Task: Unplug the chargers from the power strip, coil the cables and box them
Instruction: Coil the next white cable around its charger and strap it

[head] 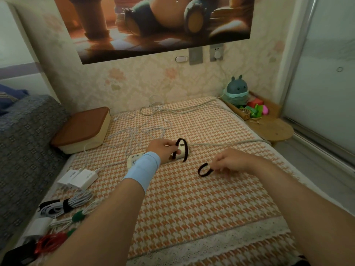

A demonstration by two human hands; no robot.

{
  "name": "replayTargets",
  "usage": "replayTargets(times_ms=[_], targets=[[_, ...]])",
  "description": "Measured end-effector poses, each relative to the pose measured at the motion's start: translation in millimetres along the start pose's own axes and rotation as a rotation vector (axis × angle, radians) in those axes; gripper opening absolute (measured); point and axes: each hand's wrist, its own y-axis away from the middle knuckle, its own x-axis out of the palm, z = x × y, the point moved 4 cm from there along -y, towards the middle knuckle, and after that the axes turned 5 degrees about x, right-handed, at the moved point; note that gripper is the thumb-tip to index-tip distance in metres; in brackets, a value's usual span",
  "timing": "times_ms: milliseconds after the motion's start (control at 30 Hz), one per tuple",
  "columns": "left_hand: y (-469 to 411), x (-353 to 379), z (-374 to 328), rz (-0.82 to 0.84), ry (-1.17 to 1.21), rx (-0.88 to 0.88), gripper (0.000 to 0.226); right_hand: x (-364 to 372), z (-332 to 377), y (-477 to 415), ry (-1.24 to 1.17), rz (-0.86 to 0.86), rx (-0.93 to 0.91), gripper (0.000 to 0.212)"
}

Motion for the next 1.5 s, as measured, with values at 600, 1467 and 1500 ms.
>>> replayTargets(times_ms=[600,1467,1500], targets=[[-36,57,-26,0.097,-0.100,0.235,0.006,-36,-1,-28,-0.239,-0.495,0.007,0.027],[-26,33,-6,0.141,-0.547,0.439,0.030,17,47,-31,0.305,-0.372,-0.181,0.028],[-23,22,-4,0.116,-0.529,0.437,0.027,19,56,-31,0.301,-0.388,-0.196,0.028]])
